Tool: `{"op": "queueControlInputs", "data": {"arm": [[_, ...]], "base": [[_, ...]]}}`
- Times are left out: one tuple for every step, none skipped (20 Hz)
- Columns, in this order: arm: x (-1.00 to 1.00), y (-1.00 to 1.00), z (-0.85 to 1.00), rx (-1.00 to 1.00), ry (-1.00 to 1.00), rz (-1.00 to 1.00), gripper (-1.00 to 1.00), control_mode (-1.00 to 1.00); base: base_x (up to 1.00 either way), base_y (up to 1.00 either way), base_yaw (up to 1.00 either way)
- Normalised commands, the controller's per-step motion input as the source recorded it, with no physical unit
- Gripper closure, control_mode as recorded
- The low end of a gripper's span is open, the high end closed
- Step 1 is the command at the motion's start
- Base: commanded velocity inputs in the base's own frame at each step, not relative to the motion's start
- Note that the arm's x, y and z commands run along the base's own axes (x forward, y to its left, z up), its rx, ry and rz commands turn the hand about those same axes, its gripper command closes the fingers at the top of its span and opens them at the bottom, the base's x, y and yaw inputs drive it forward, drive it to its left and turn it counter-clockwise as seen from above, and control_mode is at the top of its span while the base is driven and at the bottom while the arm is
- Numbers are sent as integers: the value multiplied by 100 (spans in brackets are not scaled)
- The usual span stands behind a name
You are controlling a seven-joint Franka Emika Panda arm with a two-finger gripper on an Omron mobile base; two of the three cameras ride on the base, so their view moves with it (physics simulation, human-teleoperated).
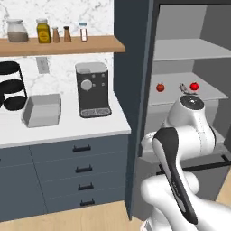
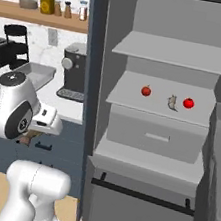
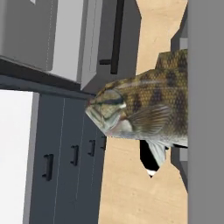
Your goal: Place one tomato and one fish in each tupperware on the nearby counter, to pack two identical lunches.
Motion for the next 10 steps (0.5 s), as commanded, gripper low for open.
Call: {"op": "queueControlInputs", "data": {"arm": [[0, 0, 0, 0, 0, 0, 100, 100], [0, 0, 0, 0, 0, 0, 100, 100], [0, 0, 0, 0, 0, 0, 100, 100], [0, 0, 0, 0, 0, 0, 100, 100], [0, 0, 0, 0, 0, 0, 100, 100], [0, 0, 0, 0, 0, 0, 100, 100], [0, 0, 0, 0, 0, 0, 100, 100], [0, 0, 0, 0, 0, 0, 100, 100], [0, 0, 0, 0, 0, 0, 100, 100], [0, 0, 0, 0, 0, 0, 100, 100]], "base": [[0, 100, 0], [0, 100, 0], [0, 100, 0], [7, 100, 0], [15, 100, 0], [25, 100, 0], [36, 100, 0], [50, 100, 0], [60, 100, 0], [68, 100, 0]]}}
